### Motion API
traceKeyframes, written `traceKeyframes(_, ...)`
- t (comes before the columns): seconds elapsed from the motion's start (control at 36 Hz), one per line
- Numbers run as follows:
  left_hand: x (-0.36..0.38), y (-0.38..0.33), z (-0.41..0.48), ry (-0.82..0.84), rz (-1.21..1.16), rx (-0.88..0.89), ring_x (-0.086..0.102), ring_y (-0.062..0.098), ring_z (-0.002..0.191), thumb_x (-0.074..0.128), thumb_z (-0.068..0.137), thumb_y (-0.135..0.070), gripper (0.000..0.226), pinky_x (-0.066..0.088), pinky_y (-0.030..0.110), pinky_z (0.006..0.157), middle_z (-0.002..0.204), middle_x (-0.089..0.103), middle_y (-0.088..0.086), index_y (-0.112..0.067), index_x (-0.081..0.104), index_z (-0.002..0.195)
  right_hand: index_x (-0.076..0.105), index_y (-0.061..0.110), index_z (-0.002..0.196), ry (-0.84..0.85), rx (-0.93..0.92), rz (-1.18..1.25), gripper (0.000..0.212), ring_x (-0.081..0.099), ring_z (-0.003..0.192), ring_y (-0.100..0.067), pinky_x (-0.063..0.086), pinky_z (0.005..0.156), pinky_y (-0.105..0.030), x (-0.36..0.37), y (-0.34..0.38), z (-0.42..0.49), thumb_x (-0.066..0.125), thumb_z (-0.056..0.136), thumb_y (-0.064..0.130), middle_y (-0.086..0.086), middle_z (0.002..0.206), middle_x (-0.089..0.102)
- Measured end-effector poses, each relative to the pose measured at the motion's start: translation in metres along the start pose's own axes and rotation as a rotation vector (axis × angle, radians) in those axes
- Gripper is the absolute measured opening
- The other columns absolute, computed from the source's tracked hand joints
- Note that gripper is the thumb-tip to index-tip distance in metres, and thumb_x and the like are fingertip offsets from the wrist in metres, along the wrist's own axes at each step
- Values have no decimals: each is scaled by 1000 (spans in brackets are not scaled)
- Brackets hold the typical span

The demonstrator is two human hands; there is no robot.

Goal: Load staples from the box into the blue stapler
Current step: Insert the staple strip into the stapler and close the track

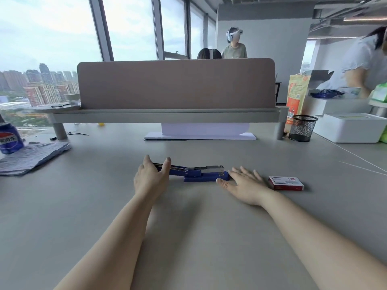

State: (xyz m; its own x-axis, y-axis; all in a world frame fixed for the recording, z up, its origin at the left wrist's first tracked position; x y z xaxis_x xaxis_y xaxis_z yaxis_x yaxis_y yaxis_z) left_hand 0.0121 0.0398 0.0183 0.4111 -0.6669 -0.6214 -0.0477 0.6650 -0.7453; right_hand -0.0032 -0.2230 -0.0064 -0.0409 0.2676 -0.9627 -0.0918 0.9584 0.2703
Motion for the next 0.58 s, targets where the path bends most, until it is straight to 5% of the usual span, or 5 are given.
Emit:
traceKeyframes(0.17, -4, -49, -13, 53, -539, 289, 46, 11, 120, 39, 96, -24, 63, 34, 31, 104, 126, 53, -6, -28, 2, 147, 29, 35, 141, -27, 17, 298, 101, 1, 147, -13, 9, 119, -43, -8, -15, -2, 20, 58, 92, 10, 157, 17)
traceKeyframes(0.22, 4, -67, -22, 168, -662, 385, 47, -16, 104, 32, 98, -11, 64, 30, 12, 99, 109, 55, -31, -24, -8, 147, 35, 31, 139, -72, 30, 431, 90, 8, 146, -10, 14, 118, -38, -11, -20, -5, 32, 67, 84, 4, 156, 23)
traceKeyframes(0.28, 19, -80, -31, 266, -673, 450, 36, -30, 109, 33, 98, -13, 65, 21, 2, 101, 125, 36, -40, -22, -10, 147, 41, 26, 136, -114, 14, 525, 66, 24, 142, -13, 22, 116, -34, -15, -21, -8, 42, 82, 64, 1, 152, 33)
traceKeyframes(0.39, 54, -84, -46, 368, -360, 575, 15, 2, 144, 35, 93, -42, 67, 4, 33, 119, 156, 20, -12, -34, -4, 146, 45, 24, 133, -154, 22, 634, 52, 40, 134, -15, 31, 111, -34, -19, -24, -12, 51, 87, 48, 3, 145, 45)
traceKeyframes(0.58, 70, -73, -60, 271, 251, 698, 3, 11, 147, 23, 93, -52, 63, -5, 38, 119, 158, 12, -9, -25, 6, 148, 40, 24, 138, -257, -13, 633, 57, 35, 137, -15, 28, 102, -24, -25, -19, -18, 55, 86, 44, 2, 148, 39)
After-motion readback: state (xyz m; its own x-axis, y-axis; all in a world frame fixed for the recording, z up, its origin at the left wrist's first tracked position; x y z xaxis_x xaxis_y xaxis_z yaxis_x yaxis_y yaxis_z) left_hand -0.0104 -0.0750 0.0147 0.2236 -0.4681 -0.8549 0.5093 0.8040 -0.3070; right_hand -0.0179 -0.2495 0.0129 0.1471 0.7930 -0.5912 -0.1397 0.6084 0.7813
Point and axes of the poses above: each hand's wrist, its own z-axis towards the middle knuckle, its own x-axis out of the palm, y = z × x, the point moved 6 cm from there along z, towards the middle knuckle
